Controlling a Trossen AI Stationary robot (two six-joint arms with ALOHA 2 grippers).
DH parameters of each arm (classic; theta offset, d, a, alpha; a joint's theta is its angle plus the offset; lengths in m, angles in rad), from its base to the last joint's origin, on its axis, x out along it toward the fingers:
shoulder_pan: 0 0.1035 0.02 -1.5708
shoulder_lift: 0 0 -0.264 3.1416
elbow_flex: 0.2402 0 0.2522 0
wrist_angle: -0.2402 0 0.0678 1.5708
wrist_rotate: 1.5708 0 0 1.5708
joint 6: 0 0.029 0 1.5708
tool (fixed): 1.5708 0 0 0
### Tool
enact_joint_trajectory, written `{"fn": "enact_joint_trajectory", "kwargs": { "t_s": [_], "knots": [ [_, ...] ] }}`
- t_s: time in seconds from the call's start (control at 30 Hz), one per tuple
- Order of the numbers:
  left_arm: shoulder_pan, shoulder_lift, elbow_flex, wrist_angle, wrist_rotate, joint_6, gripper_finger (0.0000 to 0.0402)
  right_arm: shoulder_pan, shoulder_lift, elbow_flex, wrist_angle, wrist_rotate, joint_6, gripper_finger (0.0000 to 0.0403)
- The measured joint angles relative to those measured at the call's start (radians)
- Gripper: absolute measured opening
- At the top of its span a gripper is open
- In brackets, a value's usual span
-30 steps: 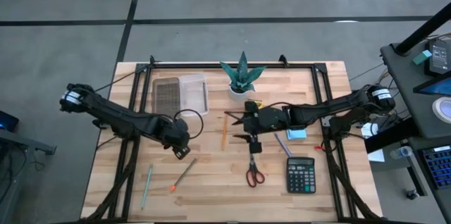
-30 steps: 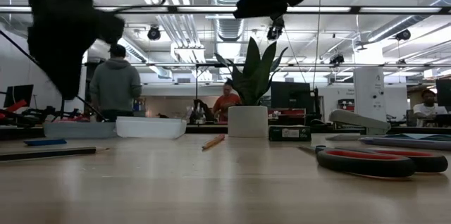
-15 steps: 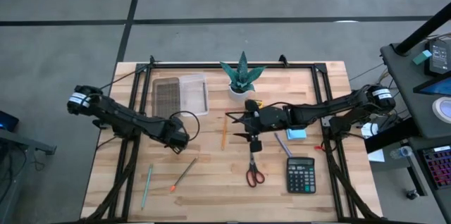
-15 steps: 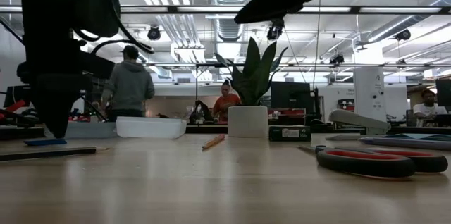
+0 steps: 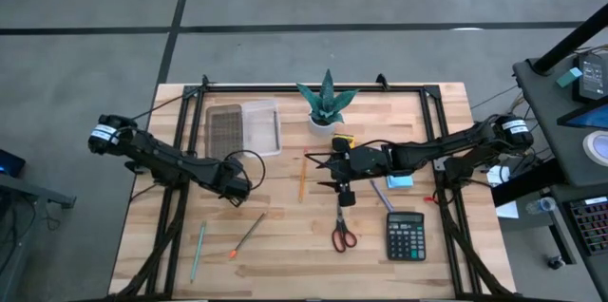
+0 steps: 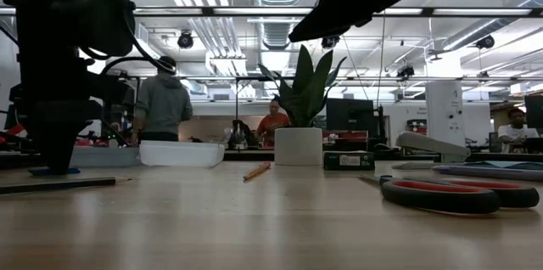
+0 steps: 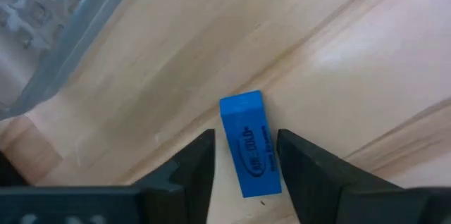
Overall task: Pack school essentials
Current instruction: Put the blue eraser into the black supply box
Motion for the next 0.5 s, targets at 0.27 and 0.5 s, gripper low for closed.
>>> {"fn": "enact_joint_trajectory", "kwargs": {
  "t_s": [0.27,0.5],
  "knots": [
    [0.0,0.0,-0.03,0.066,0.008,-0.003,0.0033,0.009,0.0,0.0,0.002,0.0,0.01,0.0194],
    [-0.005,0.001,0.012,0.021,0.009,0.004,0.0006,0.011,0.0,0.0,0.002,0.0,0.009,0.0194]
  ]
}}
